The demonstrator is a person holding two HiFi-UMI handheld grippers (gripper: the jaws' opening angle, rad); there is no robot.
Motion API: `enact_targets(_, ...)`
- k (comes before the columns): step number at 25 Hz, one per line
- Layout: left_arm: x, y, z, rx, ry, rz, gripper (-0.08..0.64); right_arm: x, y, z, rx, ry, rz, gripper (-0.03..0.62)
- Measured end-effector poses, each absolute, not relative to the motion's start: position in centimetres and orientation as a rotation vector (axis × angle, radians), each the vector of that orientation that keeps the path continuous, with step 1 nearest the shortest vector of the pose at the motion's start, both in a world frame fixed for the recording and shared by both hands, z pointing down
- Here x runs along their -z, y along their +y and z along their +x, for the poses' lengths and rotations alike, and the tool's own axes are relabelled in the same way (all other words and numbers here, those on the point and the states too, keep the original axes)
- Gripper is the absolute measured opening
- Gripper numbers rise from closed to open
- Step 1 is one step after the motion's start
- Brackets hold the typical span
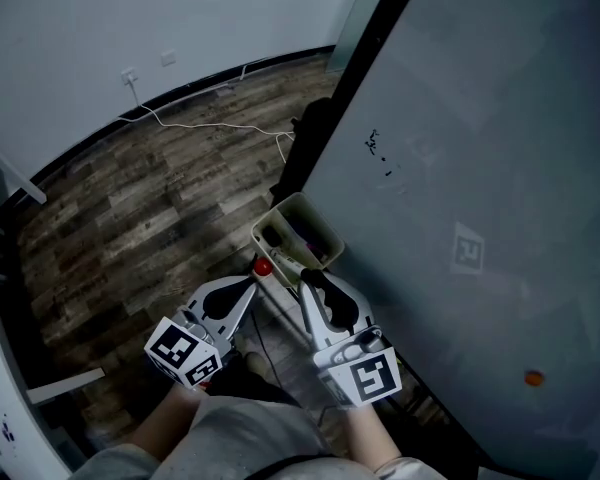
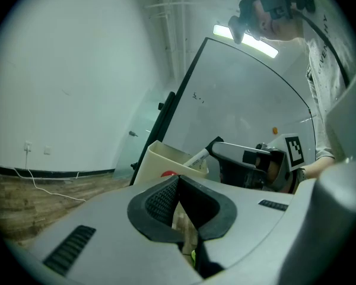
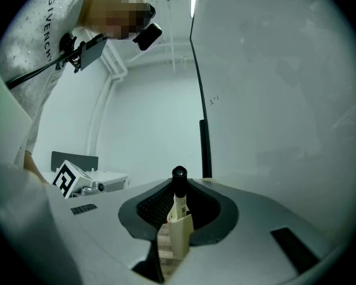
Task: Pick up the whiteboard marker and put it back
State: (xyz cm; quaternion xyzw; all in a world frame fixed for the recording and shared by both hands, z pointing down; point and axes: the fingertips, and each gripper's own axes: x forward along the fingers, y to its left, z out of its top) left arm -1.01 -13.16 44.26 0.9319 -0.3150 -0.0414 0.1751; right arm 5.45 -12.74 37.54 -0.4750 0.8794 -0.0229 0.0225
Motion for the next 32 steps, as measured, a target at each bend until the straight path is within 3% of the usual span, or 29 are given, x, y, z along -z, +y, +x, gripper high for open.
enact_targets(32,-41.8,-13.6,-0.8,0.141,-0.890,2.682,0.015,-33.9,-12.3,6.6,0.077,2.708,-1.432,0.075)
